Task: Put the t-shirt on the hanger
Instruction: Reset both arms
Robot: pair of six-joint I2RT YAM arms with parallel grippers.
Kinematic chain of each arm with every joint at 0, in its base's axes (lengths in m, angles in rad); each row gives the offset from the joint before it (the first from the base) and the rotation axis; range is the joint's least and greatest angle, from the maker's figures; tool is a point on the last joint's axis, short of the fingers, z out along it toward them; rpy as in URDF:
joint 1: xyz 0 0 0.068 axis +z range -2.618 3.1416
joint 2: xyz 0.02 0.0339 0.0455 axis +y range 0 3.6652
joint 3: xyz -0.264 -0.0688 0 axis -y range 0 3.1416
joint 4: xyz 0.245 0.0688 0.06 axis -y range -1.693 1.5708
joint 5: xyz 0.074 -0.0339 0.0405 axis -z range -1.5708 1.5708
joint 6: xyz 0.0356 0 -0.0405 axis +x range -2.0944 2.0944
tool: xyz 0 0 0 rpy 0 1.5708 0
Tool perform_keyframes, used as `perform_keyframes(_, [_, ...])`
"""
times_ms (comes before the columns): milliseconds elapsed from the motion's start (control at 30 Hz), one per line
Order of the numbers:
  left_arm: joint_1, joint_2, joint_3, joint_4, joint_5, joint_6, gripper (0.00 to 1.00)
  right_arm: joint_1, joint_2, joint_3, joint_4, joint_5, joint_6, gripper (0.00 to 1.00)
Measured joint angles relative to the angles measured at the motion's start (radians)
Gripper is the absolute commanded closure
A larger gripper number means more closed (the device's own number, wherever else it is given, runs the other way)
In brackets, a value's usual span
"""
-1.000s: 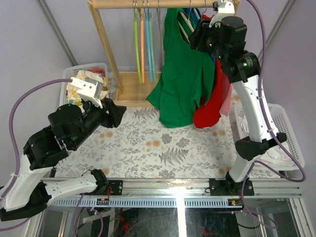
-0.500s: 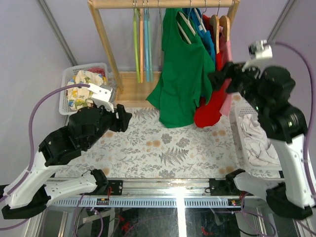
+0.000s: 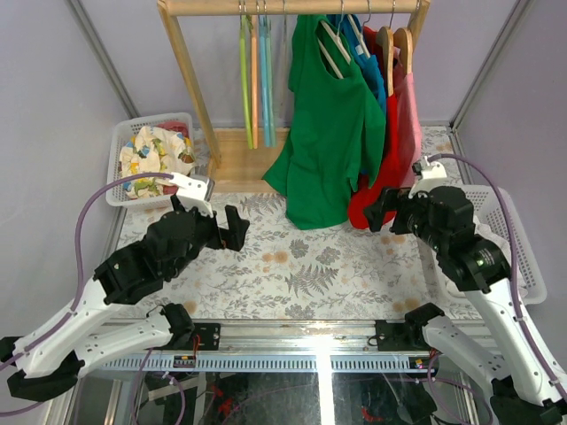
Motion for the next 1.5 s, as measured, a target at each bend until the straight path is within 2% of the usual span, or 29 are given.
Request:
perform_keyframes(167, [0.0, -0.054, -0.113, 0.038, -0.003, -0.037, 0.0, 0.0, -0.018, -0.079, 0.026, -0.027, 0.022, 0.01])
perform_keyframes(467, [0.0, -0.087, -0.161, 0.09, 0.029, -0.06, 0.0, 0.0, -0.1, -0.192, 0.048, -0.019, 0.044, 0.01])
perform_keyframes(767, [0.0, -0.1, -0.228, 0.132, 0.054, -0.089, 0.0, 0.0, -0.184, -0.224, 0.037, 0.026, 0.043, 0.01])
perform_keyframes(1167, [0.0, -0.211, -0.29, 0.142, 0.027, -0.139, 0.0, 0.0, -0.191, -0.253, 0.021, 0.034, 0.04, 0.01])
perform_keyframes(1500, [0.0, -0.229, -0.29, 0.142, 0.008, -0.146, 0.0, 0.0, -0.2, -0.253, 0.02, 0.052, 0.04, 0.01])
